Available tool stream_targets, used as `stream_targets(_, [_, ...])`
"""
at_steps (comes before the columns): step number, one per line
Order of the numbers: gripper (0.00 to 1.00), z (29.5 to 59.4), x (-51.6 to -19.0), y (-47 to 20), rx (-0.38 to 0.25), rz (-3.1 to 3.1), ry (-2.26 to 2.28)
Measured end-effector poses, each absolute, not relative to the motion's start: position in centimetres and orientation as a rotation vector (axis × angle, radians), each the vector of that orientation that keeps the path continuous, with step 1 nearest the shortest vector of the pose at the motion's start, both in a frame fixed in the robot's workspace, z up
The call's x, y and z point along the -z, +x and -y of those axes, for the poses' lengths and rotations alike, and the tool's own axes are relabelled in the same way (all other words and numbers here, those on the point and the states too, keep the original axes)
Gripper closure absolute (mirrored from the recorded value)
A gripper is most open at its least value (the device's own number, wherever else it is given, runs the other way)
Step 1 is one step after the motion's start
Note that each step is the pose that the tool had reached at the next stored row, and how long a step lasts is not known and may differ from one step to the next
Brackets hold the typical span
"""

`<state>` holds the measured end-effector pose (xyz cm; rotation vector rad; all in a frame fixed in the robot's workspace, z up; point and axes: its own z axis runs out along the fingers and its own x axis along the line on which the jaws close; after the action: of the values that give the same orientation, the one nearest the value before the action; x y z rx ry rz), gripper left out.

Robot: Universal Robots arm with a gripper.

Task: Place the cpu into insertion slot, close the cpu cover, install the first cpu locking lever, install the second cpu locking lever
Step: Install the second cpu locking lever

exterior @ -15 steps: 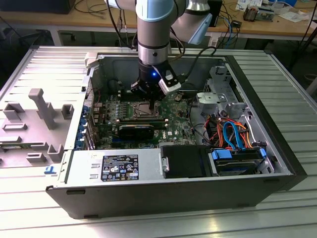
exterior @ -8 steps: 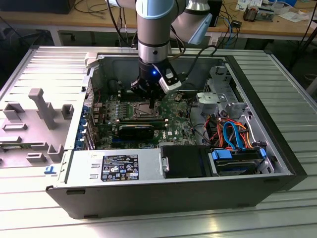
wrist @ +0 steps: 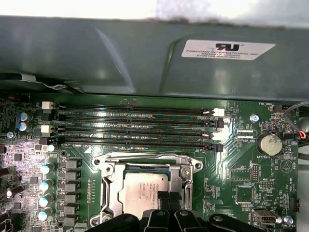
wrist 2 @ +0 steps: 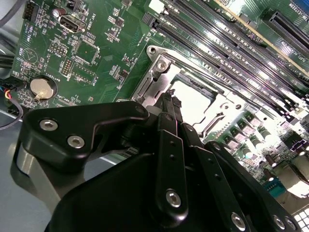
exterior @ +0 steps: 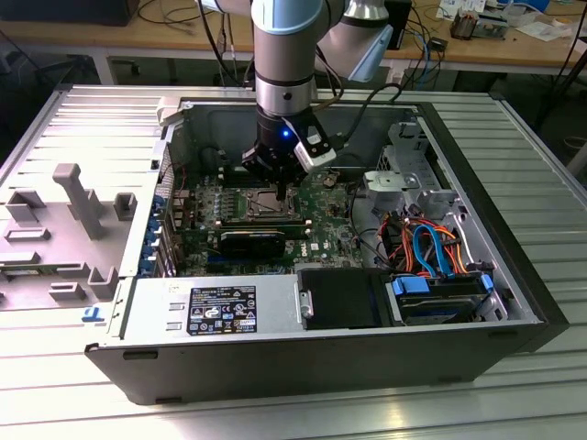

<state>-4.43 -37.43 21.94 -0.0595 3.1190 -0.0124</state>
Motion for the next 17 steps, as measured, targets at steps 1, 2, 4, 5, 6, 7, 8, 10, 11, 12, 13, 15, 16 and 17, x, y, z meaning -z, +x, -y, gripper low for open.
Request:
stream_targets(1, [0.89,37.4,-21.9,-4.4,0.012,-3.119,-0.059])
stream_targets(2, [0.89,37.4,-21.9,-4.4,0.012,-3.119,-0.059])
stream_targets(4, [0.89,37.5,-22.0,-4.4,0.01,-3.119,-0.06])
stream_targets(5, [0.89,37.5,-22.0,-4.4,0.01,-3.119,-0.059])
stream_targets(6, [0.89,37.5,-22.1,-4.4,0.01,-3.119,-0.059])
stream_targets(7, [0.89,37.5,-22.3,-4.4,0.01,-3.119,-0.059])
stream_targets(8, [0.89,37.5,-22.5,-4.4,0.01,-3.119,-0.059])
stream_targets(10, [0.89,37.5,-22.9,-4.4,0.01,-3.119,-0.059])
stream_targets(11, [0.89,37.5,-23.2,-4.4,0.01,-3.119,-0.059])
stream_targets(12, [0.89,37.5,-23.3,-4.4,0.01,-3.119,-0.06])
stream_targets(13, [0.89,37.4,-23.3,-4.4,0.009,-3.119,-0.059])
stream_targets(15, [0.89,37.5,-23.3,-4.4,0.01,-3.119,-0.06])
stream_targets(16, [0.89,37.5,-23.3,-4.4,0.01,-3.119,-0.059])
stream_targets(17, [0.89,37.5,-23.3,-4.4,0.01,-3.119,-0.059])
